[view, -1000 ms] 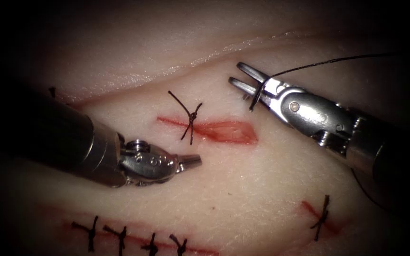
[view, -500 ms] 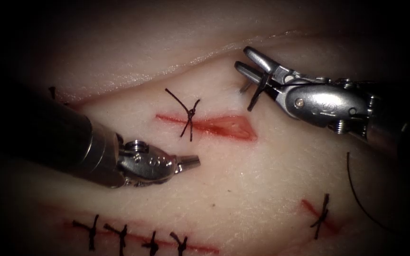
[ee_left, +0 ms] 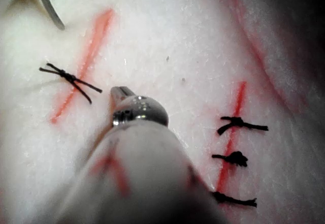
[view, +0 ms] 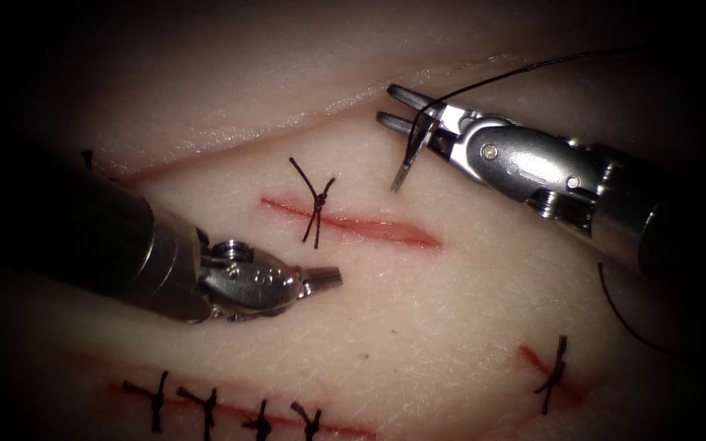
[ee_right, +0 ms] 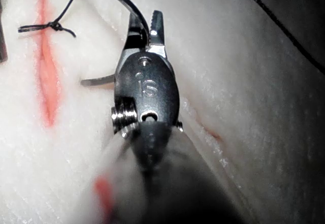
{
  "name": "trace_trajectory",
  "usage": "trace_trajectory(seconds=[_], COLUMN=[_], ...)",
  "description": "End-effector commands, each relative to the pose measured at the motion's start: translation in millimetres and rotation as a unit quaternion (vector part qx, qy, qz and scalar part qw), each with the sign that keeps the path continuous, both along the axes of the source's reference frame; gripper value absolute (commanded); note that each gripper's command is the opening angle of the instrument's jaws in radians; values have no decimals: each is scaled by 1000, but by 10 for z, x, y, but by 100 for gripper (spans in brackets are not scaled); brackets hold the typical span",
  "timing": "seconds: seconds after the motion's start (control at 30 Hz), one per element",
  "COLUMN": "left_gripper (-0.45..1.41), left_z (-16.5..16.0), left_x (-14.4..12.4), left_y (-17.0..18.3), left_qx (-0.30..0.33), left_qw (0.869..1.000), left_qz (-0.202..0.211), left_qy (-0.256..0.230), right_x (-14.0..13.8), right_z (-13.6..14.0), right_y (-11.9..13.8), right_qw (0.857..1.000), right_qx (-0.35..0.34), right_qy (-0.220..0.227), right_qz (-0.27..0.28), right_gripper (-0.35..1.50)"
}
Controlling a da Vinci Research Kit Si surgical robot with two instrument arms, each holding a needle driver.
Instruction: Wound Closure
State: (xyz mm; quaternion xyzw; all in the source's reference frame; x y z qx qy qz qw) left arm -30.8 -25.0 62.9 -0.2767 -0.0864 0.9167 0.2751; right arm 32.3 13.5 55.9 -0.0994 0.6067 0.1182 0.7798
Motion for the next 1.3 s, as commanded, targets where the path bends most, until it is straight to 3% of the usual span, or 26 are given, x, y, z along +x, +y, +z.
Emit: trace_trajectory(seconds=[0.03,0.27,0.43,0.47,0.7,0.9,1.3], left_gripper=[-43,-43,-43,-43,-45,-45,-45], left_z=[7,7,7,7,7,7,8], left_x=[-1,-1,-1,-1,2,7,9], left_y=[-8,-8,-7,-8,-9,-9,-10], left_qx=[1,1,0,0,-1,-3,-4], left_qw=[1000,1000,1000,1000,1000,1000,1000], left_qz=[1,1,0,0,1,2,2], left_qy=[1,1,2,2,2,4,4], right_x=[10,11,9,9,12,18,35], right_z=[8,21,39,43,49,49,51], right_y=[0,6,6,4,-4,-13,-35], right_qw=[1000,990,971,960,918,892,819], right_qx=[16,135,228,266,373,420,529], right_qy=[3,36,69,83,132,166,221], right_qz=[-1,15,32,35,34,18,4], right_gripper=[-35,-35,-35,-35,-35,-35,-35])
